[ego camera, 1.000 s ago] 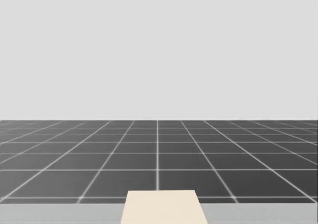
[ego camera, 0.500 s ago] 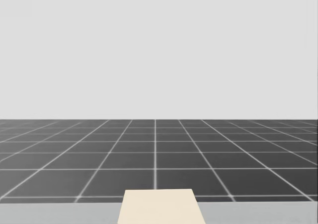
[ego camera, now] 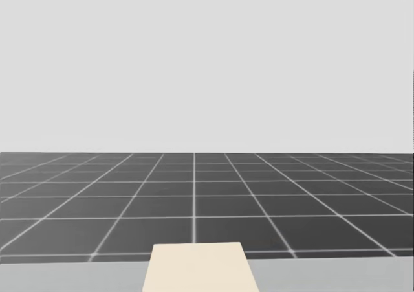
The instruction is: Retrieve the object from inside the box.
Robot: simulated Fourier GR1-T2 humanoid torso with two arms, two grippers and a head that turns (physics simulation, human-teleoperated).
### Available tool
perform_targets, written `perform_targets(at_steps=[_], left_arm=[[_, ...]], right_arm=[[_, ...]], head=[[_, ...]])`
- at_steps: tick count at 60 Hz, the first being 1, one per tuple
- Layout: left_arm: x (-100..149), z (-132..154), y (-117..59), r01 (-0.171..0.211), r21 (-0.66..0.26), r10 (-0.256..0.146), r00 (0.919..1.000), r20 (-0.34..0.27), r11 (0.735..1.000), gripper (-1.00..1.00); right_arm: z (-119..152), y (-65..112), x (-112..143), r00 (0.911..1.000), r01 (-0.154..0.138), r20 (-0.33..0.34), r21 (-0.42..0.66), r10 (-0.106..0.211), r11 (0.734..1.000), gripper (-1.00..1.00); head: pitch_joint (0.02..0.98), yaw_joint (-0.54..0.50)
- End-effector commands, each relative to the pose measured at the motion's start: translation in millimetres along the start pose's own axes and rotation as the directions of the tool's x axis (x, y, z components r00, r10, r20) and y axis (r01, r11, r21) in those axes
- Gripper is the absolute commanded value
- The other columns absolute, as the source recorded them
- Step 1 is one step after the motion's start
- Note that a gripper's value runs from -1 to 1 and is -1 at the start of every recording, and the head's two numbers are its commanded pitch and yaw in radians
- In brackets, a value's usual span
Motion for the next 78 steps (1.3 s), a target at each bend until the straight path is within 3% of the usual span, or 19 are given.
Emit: perform_targets(at_steps=[1, 14, 29, 37, 45, 49, 50, 52, 53, 57, 61, 62, 64, 65, 66, 67, 68, 71, 78], left_arm=[[-1.3, -0.9, 0.0, 0.004, -0.001, -0.004, 1.0, -0.001, 1.0, -1.0], [-1.8, -1.7, 0.4, 0.01, 0.002, -0.01, 0.9999, -0.006, 1.0, -1.0], [-1.7, -1.3, 1.3, 0.013, 0.006, -0.013, 0.9999, -0.006, 1.0, -1.0], [-1.5, -0.9, 1.9, 0.012, 0.006, -0.012, 0.9999, -0.003, 1.0, -1.0], [-1.5, -0.6, 1.6, 0.012, 0.003, -0.012, 0.9999, -0.001, 1.0, -1.0], [-1.5, -0.1, 1.9, 0.012, 0.003, -0.012, 0.9999, 0.0, 1.0, -1.0], [-1.5, 0.0, 2.0, 0.012, 0.003, -0.012, 0.9999, 0.001, 1.0, -1.0], [-1.4, 0.1, 2.0, 0.012, 0.003, -0.012, 0.9999, 0.001, 1.0, -1.0], [-1.4, 0.1, 2.1, 0.012, 0.002, -0.012, 0.9999, 0.001, 1.0, -1.0], [-1.4, 0.3, 1.9, 0.013, 0.001, -0.013, 0.9999, 0.002, 1.0, -1.0], [-1.7, 0.3, 1.7, 0.015, 0.0, -0.015, 0.9999, 0.002, 1.0, -1.0], [-1.8, 0.3, 1.7, 0.015, 0.0, -0.015, 0.9999, 0.002, 1.0, -1.0], [-1.9, 0.2, 1.6, 0.016, 0.0, -0.016, 0.9999, 0.002, 1.0, -1.0], [-1.9, 0.1, 1.5, 0.016, 0.0, -0.016, 0.9999, 0.002, 1.0, -1.0], [-1.9, 0.0, 1.4, 0.016, 0.0, -0.016, 0.9999, 0.001, 1.0, -1.0], [-2.1, -0.1, 1.4, 0.017, 0.0, -0.017, 0.9999, 0.001, 1.0, -1.0], [-2.1, -0.1, 1.3, 0.017, 0.0, -0.017, 0.9999, 0.001, 1.0, -1.0], [-2.3, -0.4, 1.2, 0.02, 0.001, -0.02, 0.9998, -0.001, 1.0, -1.0], [-2.2, -0.2, 1.5, 0.019, 0.004, -0.019, 0.9998, 0.001, 1.0, -1.0]], right_arm=[[-6.0, -8.5, -8.6, 1.0, -0.004, 0.008, 0.02, 0.004, 1.0, -1.0], [-11.1, -26.1, -13.0, 0.9999, 0.01, -0.004, 0.043, -0.01, 0.999, -1.0], [-45.9, -41.4, -16.1, 0.9999, 0.007, -0.014, 0.101, -0.006, 0.995, -1.0], [-65.5, -40.0, -19.3, 0.9998, 0.02, -0.01, 0.128, -0.018, 0.992, -1.0], [-86.2, -33.2, -20.9, 0.9998, 0.006, -0.018, 0.159, -0.004, 0.987, -1.0], [-95.0, -31.8, -23.1, 0.9995, 0.021, -0.028, 0.17, -0.016, 0.985, -1.0], [-97.3, -31.3, -24.7, 0.9984, 0.047, -0.04, 0.175, -0.041, 0.983, -1.0], [-97.8, -30.9, -26.4, 0.9972, 0.062, -0.052, 0.178, -0.054, 0.982, -1.0], [-98.5, -30.1, -29.0, 0.9937, 0.094, -0.078, 0.186, -0.081, 0.978, -1.0], [-96.0, -29.6, -34.9, 0.9796, 0.147, -0.163, 0.182, -0.117, 0.972, -1.0], [-92.7, -29.2, -41.6, 0.9764, 0.153, -0.181, 0.195, -0.118, 0.969, -0.92], [-91.7, -29.1, -42.8, 0.9732, 0.162, -0.195, 0.199, -0.123, 0.967, -0.88], [-89.9, -28.6, -45.2, 0.9708, 0.164, -0.207, 0.203, -0.121, 0.965, -0.49], [-89.3, -28.3, -46.1, 0.9735, 0.15, -0.2, 0.188, -0.111, 0.971, -0.42], [-89.4, -28.4, -46.8, 0.9742, 0.147, -0.198, 0.189, -0.109, 0.971, -0.06], [-89.1, -28.2, -46.5, 0.9736, 0.151, -0.199, 0.193, -0.112, 0.969, 0.79], [-89.0, -28.2, -46.5, 0.9739, 0.15, -0.198, 0.194, -0.112, 0.969, 0.97], [-88.3, -28.8, -45.1, 0.9782, 0.133, -0.182, 0.184, -0.099, 0.974, 1.0], [-84.2, -31.6, -39.8, 0.9808, 0.125, -0.17, 0.175, -0.095, 0.976, 1.0]], head=[[0.093, -0.04], [0.103, -0.05], [0.112, -0.04], [0.119, -0.04], [0.125, -0.04], [0.128, -0.04], [0.13, -0.04], [0.131, -0.04], [0.133, -0.04], [0.135, -0.04], [0.137, -0.04], [0.138, -0.04], [0.139, -0.04], [0.139, -0.04], [0.138, -0.04], [0.138, -0.04], [0.138, -0.04], [0.137, -0.04], [0.134, -0.04]])
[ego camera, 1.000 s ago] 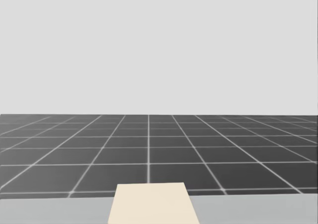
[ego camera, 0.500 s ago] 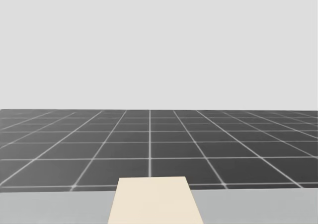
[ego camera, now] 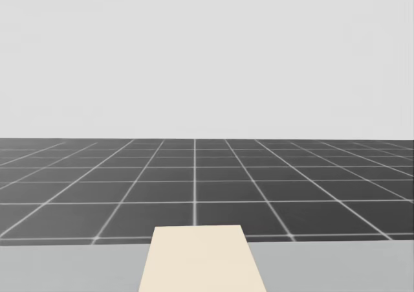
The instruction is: Retrieve the object from inside the box.
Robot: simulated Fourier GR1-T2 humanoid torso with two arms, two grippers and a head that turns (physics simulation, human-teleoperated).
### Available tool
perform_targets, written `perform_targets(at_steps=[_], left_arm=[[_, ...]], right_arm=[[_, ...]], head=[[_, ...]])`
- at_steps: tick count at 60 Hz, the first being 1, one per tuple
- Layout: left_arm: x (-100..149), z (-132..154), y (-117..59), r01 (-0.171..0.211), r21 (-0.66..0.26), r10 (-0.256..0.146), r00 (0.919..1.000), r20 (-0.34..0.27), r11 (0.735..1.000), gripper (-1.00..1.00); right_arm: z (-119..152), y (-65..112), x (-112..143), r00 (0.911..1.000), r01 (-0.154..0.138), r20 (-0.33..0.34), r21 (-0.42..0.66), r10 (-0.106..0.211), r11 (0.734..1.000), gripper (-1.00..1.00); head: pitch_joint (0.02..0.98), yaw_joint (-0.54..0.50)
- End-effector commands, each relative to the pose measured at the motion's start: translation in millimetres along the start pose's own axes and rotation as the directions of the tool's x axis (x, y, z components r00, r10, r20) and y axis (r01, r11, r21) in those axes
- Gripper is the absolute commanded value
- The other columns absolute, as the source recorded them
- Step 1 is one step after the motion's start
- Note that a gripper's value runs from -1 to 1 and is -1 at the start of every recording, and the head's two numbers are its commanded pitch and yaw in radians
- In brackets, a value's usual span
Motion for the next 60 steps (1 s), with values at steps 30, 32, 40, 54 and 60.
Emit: perform_targets(at_steps=[30, 32, 40, 54, 60], left_arm=[[1.0, 0.7, 4.0, -0.01, 0.014, 0.01, 0.9999, 0.011, 1.0, -1.0], [1.1, 0.9, 4.4, -0.011, 0.016, 0.011, 0.9999, 0.012, 1.0, -1.0], [1.1, 1.5, 5.2, -0.013, 0.019, 0.013, 0.9998, 0.013, 1.0, -1.0], [0.8, 2.1, 5.3, -0.012, 0.02, 0.011, 0.9999, 0.012, 1.0, -1.0], [0.1, 2.5, 5.8, -0.013, 0.023, 0.013, 0.9999, 0.009, 1.0, -1.0]], right_arm=[[114.8, 32.4, 3.6, 0.9894, -0.131, 0.03, -0.243, 0.142, 0.961, 1.0], [123.3, 35.3, 1.8, 0.9886, -0.133, 0.033, -0.26, 0.147, 0.956, 1.0], [146.6, 52.3, -5.8, 0.9826, -0.151, 0.055, -0.325, 0.178, 0.934, 1.0], [205.0, 75.3, 3.7, 0.9696, -0.177, 0.074, -0.442, 0.233, 0.879, 1.0], [223.6, 80.7, 19.1, 0.9623, -0.194, 0.081, -0.464, 0.26, 0.864, 1.0]], head=[[0.12, -0.05], [0.118, -0.05], [0.116, -0.05], [0.11, -0.06], [0.107, -0.06]])
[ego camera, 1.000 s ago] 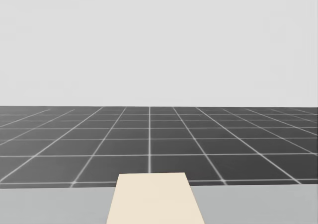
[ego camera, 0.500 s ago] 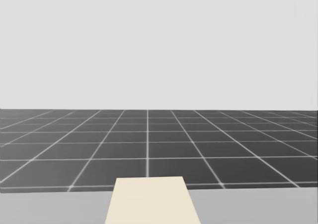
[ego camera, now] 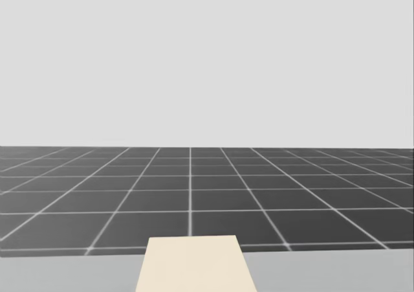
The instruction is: Retrieve the object from inside the box.
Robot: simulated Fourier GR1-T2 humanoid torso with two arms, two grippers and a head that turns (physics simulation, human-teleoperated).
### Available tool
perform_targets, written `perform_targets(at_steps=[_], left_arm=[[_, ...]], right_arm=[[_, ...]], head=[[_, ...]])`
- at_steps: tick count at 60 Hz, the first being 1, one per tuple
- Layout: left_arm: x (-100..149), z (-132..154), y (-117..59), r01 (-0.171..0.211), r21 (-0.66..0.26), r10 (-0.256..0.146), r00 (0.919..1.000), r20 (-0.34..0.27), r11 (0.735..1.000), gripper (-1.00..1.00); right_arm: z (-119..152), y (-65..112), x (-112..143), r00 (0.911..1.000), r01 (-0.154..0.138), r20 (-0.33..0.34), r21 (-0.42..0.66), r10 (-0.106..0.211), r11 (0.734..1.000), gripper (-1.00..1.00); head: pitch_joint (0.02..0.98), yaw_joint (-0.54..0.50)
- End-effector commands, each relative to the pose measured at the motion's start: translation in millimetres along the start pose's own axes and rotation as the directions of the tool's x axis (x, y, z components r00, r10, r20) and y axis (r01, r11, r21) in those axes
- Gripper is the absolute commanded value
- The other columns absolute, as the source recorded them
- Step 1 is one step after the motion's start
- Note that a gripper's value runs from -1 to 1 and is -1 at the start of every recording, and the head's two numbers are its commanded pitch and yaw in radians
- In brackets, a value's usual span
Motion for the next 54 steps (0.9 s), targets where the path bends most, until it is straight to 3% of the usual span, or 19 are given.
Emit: perform_targets(at_steps=[1, 14, 29, 40, 54], left_arm=[[-1.2, 0.3, 0.9, -0.001, 0.003, 0.001, 1.0, -0.003, 1.0, -1.0], [-1.9, 0.7, 2.0, -0.002, 0.006, 0.002, 1.0, -0.005, 1.0, -1.0], [-3.1, -0.1, 2.7, -0.002, 0.006, 0.003, 1.0, -0.008, 1.0, -1.0], [-3.3, -0.6, 2.2, -0.001, 0.006, 0.001, 0.9999, -0.01, 1.0, -1.0], [-3.1, -0.9, 2.3, -0.002, 0.005, 0.002, 0.9999, -0.01, 1.0, -1.0]], right_arm=[[30.1, -19.8, 31.0, 0.9955, -0.058, 0.065, -0.148, 0.068, 0.987, 1.0], [77.0, -27.4, 52.6, 0.9925, -0.082, 0.07, -0.226, 0.1, 0.971, 1.0], [105.4, -60.5, 80.6, 0.9818, -0.13, 0.086, -0.344, 0.17, 0.93, 1.0], [101.6, -90.0, 109.4, 0.9688, -0.178, 0.091, -0.389, 0.23, 0.904, 1.0], [67.5, -120.9, 146.4, 0.9547, -0.187, 0.132, -0.43, 0.267, 0.883, 1.0]], head=[[0.106, -0.06], [0.103, -0.05], [0.101, -0.06], [0.102, -0.06], [0.107, -0.06]])
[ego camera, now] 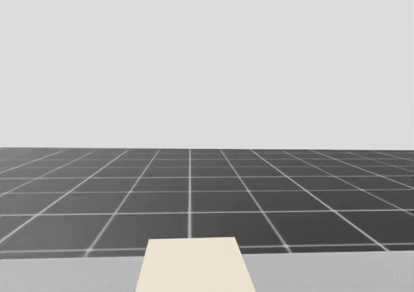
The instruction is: Retrieve the object from inside the box.
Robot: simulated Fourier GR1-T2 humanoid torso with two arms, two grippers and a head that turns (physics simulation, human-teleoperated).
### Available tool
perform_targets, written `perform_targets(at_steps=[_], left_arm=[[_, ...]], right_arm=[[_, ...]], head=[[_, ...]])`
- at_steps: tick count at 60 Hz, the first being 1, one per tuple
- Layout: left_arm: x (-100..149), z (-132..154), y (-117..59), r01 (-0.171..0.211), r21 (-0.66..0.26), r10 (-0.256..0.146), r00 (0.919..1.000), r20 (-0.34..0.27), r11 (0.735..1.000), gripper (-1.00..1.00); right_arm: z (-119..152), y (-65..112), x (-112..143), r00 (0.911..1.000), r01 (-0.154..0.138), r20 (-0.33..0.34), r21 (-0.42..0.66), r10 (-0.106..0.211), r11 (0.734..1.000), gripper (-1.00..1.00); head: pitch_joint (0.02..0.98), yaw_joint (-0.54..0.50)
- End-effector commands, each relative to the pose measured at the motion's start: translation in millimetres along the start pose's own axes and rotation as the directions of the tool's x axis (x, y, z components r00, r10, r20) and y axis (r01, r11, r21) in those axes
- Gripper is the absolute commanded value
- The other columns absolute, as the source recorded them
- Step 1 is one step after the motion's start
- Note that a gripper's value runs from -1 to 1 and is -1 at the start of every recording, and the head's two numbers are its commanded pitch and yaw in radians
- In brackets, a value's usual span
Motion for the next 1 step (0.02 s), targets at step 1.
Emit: perform_targets(at_steps=[1], left_arm=[[-0.1, -0.6, 0.2, 0.001, -0.001, -0.001, 1.0, 0.0, 1.0, -1.0]], right_arm=[[-38.5, -34.2, 29.6, 0.9961, -0.05, 0.065, -0.128, 0.059, 0.991, 1.0]], head=[[0.107, -0.06]])
